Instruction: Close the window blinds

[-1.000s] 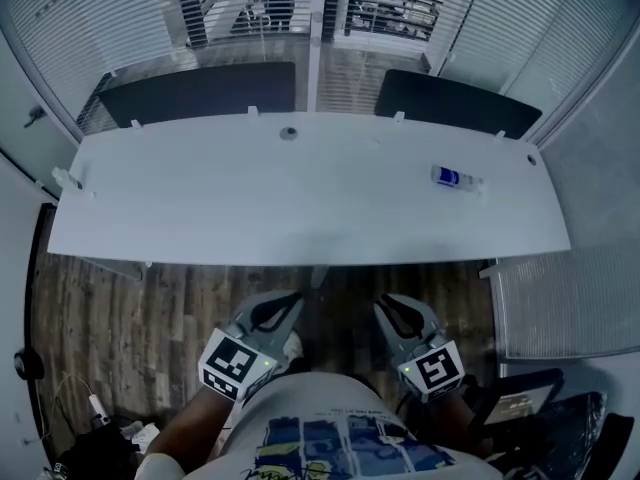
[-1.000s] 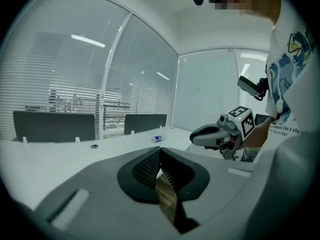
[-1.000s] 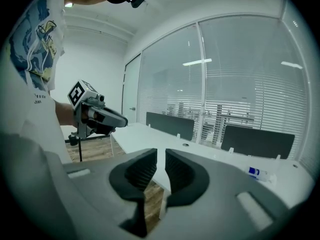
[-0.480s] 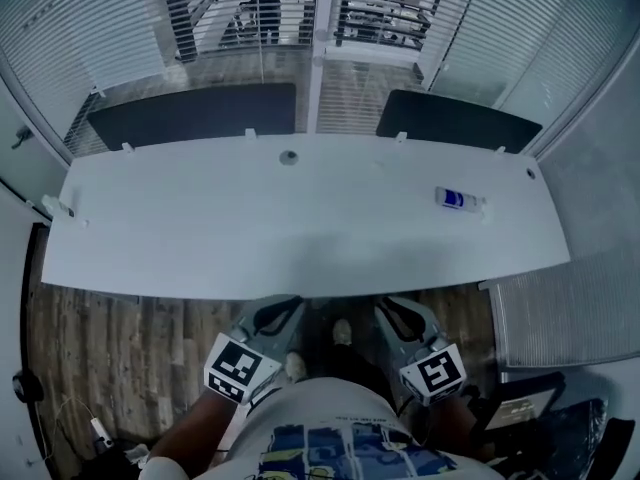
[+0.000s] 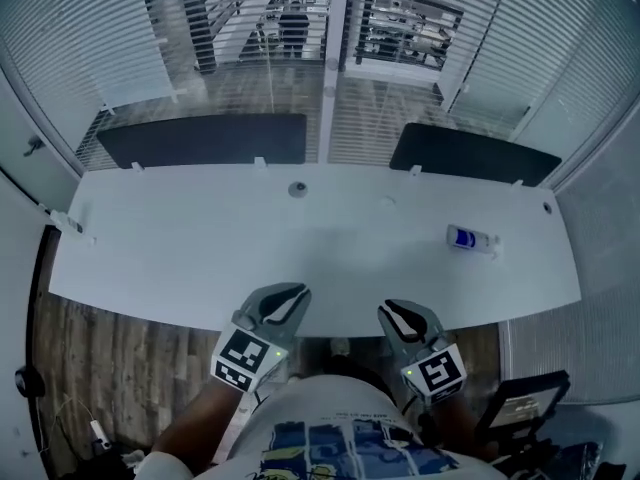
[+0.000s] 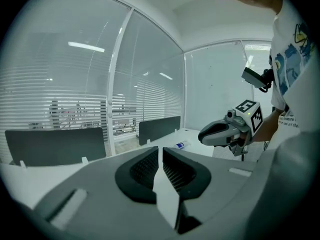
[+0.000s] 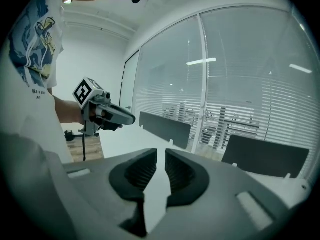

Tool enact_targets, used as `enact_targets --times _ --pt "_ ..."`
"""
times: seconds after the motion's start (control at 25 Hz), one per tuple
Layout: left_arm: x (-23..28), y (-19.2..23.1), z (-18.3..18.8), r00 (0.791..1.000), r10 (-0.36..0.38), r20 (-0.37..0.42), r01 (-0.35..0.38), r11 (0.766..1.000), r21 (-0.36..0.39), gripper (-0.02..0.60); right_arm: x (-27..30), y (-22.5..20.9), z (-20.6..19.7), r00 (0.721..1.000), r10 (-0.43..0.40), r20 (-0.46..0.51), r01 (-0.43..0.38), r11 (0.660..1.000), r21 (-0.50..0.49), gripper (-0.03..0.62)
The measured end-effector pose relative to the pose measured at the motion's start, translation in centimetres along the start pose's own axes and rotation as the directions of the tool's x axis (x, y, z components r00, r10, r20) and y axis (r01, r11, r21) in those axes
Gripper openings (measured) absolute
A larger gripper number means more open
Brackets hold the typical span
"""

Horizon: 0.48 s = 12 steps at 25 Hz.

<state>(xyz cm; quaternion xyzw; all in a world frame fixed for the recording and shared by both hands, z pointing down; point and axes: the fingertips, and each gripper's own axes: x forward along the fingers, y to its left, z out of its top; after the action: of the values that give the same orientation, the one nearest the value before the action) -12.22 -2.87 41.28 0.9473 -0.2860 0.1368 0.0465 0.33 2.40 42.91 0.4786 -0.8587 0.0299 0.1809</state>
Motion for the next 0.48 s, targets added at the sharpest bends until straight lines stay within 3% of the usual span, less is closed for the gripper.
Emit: enact_targets --times 0.16,0.48 --pt "3.4 2.6 2.0 0.999 0.033 0.008 -0.033 0.999 0.029 0.034 2.0 -3.7 0.4 1.0 0.012 0.012 -0.012 0.999 -0.037 0.037" --pt "9.5 7.3 5.2 0.996 0.091 0.02 -0.092 0.994 0.055 0.032 4.7 -8.6 0.6 0.999 0.037 0.001 -0.037 0.999 0.003 0.037"
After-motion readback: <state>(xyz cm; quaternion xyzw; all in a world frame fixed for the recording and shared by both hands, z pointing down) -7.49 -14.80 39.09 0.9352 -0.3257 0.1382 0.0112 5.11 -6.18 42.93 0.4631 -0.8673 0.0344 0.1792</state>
